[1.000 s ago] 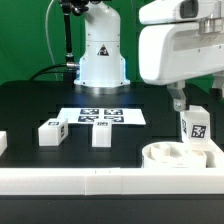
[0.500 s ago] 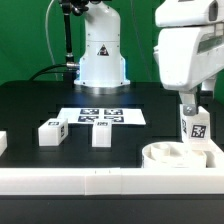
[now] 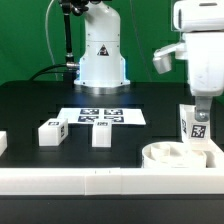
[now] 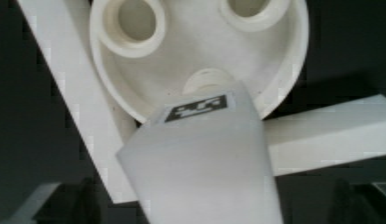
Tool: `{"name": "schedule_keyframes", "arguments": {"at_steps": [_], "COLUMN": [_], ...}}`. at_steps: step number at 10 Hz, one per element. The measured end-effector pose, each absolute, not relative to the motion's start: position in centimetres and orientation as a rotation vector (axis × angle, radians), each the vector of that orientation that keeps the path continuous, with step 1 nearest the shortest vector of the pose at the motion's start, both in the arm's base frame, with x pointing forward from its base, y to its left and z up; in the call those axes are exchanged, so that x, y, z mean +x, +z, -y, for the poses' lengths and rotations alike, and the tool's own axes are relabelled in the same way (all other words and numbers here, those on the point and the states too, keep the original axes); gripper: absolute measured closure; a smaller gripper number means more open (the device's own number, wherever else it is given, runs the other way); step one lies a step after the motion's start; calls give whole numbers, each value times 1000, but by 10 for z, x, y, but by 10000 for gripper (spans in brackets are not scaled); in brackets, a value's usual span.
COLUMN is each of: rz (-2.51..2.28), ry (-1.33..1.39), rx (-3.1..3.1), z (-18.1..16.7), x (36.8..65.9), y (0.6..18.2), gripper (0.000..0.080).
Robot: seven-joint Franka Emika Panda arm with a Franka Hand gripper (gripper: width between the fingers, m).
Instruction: Assemble stool
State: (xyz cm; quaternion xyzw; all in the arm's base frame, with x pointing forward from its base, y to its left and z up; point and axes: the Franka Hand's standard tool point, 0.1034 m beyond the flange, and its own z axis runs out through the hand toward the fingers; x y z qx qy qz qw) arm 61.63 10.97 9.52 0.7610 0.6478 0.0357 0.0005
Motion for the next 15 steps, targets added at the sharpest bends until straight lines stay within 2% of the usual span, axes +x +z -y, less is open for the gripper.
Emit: {"name": "schedule_keyframes", "arguments": {"at_steps": [2, 6, 7, 8, 9, 10, 11, 12, 13, 15], "rz": [-2152, -2159, -2155, -2154, -2151, -2150, -2150, -2136, -2118, -2044], "ry": [94, 94, 95, 95, 94, 94, 94, 94, 94, 95], "rx": [2278, 2270, 2274, 2275, 2278, 2279, 2279, 2293, 2310, 2379], "z": [-112, -121, -122, -121, -120, -119, -119, -119, -119, -118], "x": [615, 614, 614, 614, 614, 614, 614, 614, 614, 614], "y": [90, 90, 90, 90, 90, 90, 90, 90, 90, 90], "gripper": [150, 150, 238, 374, 374, 558, 690, 690, 776, 792]}}
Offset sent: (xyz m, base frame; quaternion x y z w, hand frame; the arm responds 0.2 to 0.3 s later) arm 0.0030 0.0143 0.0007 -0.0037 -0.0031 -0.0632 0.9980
